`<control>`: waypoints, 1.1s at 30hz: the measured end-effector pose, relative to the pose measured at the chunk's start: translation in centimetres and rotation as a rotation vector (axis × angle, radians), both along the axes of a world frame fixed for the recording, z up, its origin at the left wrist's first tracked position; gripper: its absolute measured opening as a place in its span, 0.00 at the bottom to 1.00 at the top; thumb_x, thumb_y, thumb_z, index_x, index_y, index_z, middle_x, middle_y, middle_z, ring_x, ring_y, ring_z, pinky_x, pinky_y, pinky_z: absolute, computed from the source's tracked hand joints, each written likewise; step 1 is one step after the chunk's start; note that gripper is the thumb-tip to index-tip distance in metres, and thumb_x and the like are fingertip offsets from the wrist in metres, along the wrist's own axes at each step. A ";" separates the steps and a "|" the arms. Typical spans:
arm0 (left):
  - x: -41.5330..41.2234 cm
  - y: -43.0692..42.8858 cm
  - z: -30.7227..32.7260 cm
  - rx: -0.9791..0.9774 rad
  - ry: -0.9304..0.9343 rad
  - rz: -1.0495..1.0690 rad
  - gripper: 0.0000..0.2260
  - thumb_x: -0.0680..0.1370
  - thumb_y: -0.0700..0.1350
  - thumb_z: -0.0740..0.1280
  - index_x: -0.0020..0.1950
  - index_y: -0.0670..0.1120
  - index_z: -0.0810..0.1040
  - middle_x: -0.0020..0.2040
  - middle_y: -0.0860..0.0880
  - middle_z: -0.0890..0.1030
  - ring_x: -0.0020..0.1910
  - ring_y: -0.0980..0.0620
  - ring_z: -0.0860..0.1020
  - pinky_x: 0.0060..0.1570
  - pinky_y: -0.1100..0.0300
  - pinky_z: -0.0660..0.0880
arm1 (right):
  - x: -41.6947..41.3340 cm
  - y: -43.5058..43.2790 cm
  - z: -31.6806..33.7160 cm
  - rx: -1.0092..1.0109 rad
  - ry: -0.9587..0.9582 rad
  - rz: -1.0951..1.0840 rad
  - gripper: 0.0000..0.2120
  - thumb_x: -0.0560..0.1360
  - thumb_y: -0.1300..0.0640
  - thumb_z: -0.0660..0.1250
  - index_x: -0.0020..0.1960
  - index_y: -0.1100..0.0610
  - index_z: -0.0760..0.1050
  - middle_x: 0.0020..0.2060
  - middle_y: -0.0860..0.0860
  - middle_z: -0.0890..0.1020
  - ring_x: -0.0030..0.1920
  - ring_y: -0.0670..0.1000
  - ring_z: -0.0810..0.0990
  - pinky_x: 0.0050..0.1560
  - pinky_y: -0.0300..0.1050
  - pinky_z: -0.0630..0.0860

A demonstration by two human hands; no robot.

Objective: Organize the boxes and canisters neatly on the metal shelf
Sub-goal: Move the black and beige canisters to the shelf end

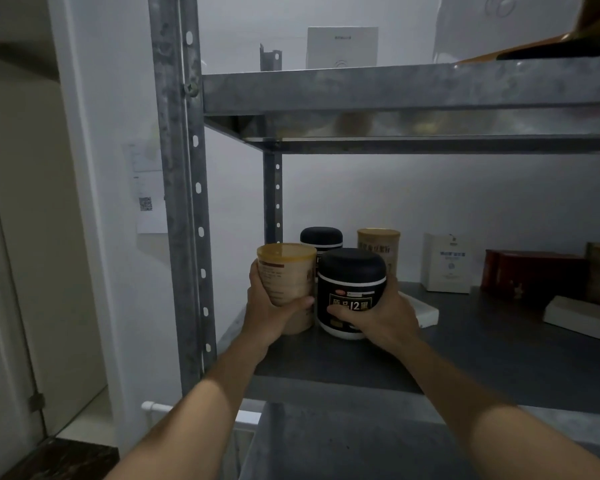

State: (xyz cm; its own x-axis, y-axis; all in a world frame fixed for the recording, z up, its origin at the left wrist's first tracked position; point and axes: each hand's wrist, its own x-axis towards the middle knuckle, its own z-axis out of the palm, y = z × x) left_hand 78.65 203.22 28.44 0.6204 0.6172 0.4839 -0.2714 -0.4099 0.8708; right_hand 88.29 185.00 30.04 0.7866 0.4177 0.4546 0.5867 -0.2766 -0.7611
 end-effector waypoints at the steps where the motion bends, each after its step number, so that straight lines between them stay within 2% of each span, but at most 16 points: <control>1: 0.5 0.1 -0.1 0.006 0.004 -0.007 0.47 0.63 0.47 0.82 0.73 0.59 0.56 0.64 0.58 0.72 0.64 0.54 0.73 0.60 0.54 0.74 | 0.4 -0.1 -0.1 -0.013 -0.013 -0.048 0.49 0.57 0.34 0.80 0.70 0.49 0.62 0.64 0.49 0.78 0.64 0.53 0.76 0.67 0.58 0.72; 4: 1.7 0.2 -0.1 0.015 0.005 -0.021 0.48 0.63 0.45 0.82 0.74 0.57 0.56 0.64 0.58 0.72 0.63 0.55 0.73 0.61 0.53 0.74 | 1.3 -0.4 -0.4 -0.028 -0.054 -0.214 0.52 0.55 0.29 0.76 0.69 0.52 0.61 0.63 0.50 0.78 0.64 0.55 0.76 0.68 0.62 0.69; 8: 3.3 0.0 0.0 0.027 0.002 -0.017 0.47 0.64 0.45 0.82 0.74 0.57 0.56 0.62 0.59 0.72 0.62 0.58 0.74 0.59 0.56 0.74 | 2.6 -1.0 -0.6 -0.057 -0.067 -0.410 0.51 0.60 0.31 0.75 0.71 0.57 0.60 0.63 0.54 0.77 0.66 0.59 0.74 0.72 0.63 0.60; 10: 4.0 -0.2 0.2 0.039 0.020 -0.004 0.45 0.65 0.45 0.81 0.71 0.61 0.55 0.62 0.60 0.71 0.61 0.58 0.73 0.59 0.57 0.72 | 3.3 -1.2 -0.7 -0.046 -0.079 -0.483 0.54 0.60 0.31 0.75 0.72 0.60 0.58 0.65 0.57 0.75 0.66 0.61 0.74 0.70 0.63 0.62; 13: 5.0 -0.4 0.5 0.063 0.055 0.055 0.46 0.63 0.54 0.81 0.69 0.66 0.54 0.65 0.58 0.71 0.65 0.54 0.72 0.65 0.50 0.72 | 3.9 -0.9 -1.0 0.015 -0.087 -0.484 0.60 0.61 0.32 0.76 0.76 0.65 0.52 0.70 0.64 0.70 0.67 0.63 0.72 0.66 0.62 0.70; 16: 6.4 0.4 0.2 0.069 0.080 0.087 0.51 0.58 0.65 0.78 0.74 0.65 0.52 0.69 0.56 0.70 0.68 0.51 0.71 0.67 0.43 0.70 | 4.2 -0.2 -1.0 -0.004 -0.130 -0.435 0.62 0.68 0.36 0.74 0.78 0.68 0.38 0.75 0.66 0.59 0.73 0.65 0.64 0.70 0.60 0.68; 19: 6.7 0.2 0.4 0.094 0.091 0.084 0.52 0.60 0.65 0.76 0.77 0.60 0.51 0.71 0.54 0.70 0.69 0.51 0.70 0.69 0.43 0.69 | 4.6 0.5 -1.1 -0.002 -0.140 -0.377 0.60 0.71 0.38 0.72 0.77 0.67 0.34 0.77 0.65 0.53 0.76 0.64 0.58 0.73 0.60 0.65; 21: 6.7 0.1 0.5 0.102 0.094 0.080 0.50 0.65 0.59 0.77 0.79 0.57 0.49 0.73 0.53 0.69 0.70 0.50 0.69 0.70 0.46 0.67 | 4.9 0.8 -1.1 -0.009 -0.134 -0.359 0.58 0.72 0.38 0.70 0.77 0.66 0.33 0.78 0.64 0.53 0.76 0.63 0.57 0.72 0.61 0.65; 23: 6.7 0.3 0.3 0.101 0.099 0.082 0.48 0.69 0.55 0.77 0.80 0.56 0.49 0.73 0.52 0.69 0.70 0.49 0.69 0.70 0.48 0.67 | 5.1 1.0 -1.2 -0.025 -0.117 -0.347 0.55 0.74 0.40 0.69 0.78 0.66 0.35 0.78 0.63 0.55 0.76 0.63 0.60 0.70 0.62 0.68; 28: 6.6 0.7 0.2 0.112 0.168 0.152 0.47 0.70 0.58 0.75 0.80 0.56 0.50 0.72 0.49 0.71 0.69 0.46 0.71 0.70 0.46 0.68 | 5.4 0.9 -1.3 -0.034 -0.099 -0.323 0.41 0.77 0.47 0.68 0.76 0.68 0.51 0.72 0.65 0.68 0.68 0.63 0.72 0.63 0.60 0.74; 33: 6.5 0.9 0.3 0.146 0.234 0.241 0.43 0.70 0.62 0.73 0.79 0.53 0.57 0.69 0.47 0.75 0.67 0.44 0.73 0.67 0.43 0.70 | 5.2 0.4 -1.2 -0.008 -0.121 -0.348 0.30 0.77 0.51 0.70 0.70 0.69 0.64 0.62 0.63 0.77 0.61 0.61 0.78 0.59 0.55 0.77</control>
State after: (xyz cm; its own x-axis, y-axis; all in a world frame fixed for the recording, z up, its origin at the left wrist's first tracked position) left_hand 85.12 204.10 28.77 0.5701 0.6937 0.4402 0.0474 -0.5626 0.8254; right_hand 93.49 185.43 28.86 0.8227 0.1389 0.5512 0.5426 -0.4811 -0.6886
